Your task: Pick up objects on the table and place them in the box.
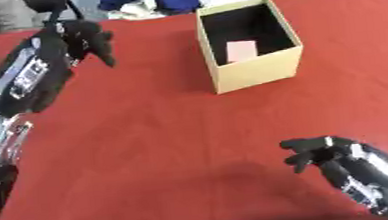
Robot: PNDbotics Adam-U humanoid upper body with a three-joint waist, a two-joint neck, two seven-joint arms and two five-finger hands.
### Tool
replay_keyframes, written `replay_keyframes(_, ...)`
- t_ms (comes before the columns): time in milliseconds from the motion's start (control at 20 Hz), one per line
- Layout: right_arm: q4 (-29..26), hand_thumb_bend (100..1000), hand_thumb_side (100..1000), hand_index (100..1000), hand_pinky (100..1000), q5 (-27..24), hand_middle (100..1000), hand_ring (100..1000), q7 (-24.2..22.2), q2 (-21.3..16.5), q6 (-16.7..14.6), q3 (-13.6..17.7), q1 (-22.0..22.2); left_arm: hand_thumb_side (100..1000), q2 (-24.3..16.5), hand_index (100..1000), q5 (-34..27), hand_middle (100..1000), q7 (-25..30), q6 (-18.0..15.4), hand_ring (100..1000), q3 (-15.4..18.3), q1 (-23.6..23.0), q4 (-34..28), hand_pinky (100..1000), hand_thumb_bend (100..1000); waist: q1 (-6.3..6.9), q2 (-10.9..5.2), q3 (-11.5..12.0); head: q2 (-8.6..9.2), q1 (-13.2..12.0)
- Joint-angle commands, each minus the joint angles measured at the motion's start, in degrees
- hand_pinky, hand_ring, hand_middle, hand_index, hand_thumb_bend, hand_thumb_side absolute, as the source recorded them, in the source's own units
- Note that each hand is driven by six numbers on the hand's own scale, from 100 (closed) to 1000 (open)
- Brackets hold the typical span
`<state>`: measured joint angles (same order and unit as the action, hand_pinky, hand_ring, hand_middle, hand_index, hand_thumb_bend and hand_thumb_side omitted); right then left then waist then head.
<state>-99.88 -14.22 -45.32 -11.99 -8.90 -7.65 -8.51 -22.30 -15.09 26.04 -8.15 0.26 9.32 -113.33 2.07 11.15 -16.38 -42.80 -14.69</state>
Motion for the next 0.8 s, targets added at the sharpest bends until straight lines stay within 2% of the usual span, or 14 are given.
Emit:
replay_keyframes(50,-1.4,100,552,806,832,-0.2,570,927,1.0,-1.0,-0.3,1.1,-0.3,781,2.1,831,2.4,618,1.4,0.3,611,1.4,-1.3,-0.9,1000,100,-0.28,-0.58,-0.1,-0.43,0.3)
replay_keyframes(350,-1.9,100,548,805,831,-1.0,569,925,2.4,-1.2,-0.8,2.0,-0.9,817,5.8,824,6.1,608,2.7,2.0,602,2.0,-2.5,0.7,1000,100,-0.66,-0.40,-0.2,-0.31,0.4)
replay_keyframes(800,-2.2,100,549,805,830,-1.1,569,924,3.0,-1.3,-0.8,2.2,-1.1,842,7.6,821,8.0,594,3.1,3.2,589,1.8,-2.7,1.8,1000,100,-0.61,-0.07,-0.2,-0.26,0.2)
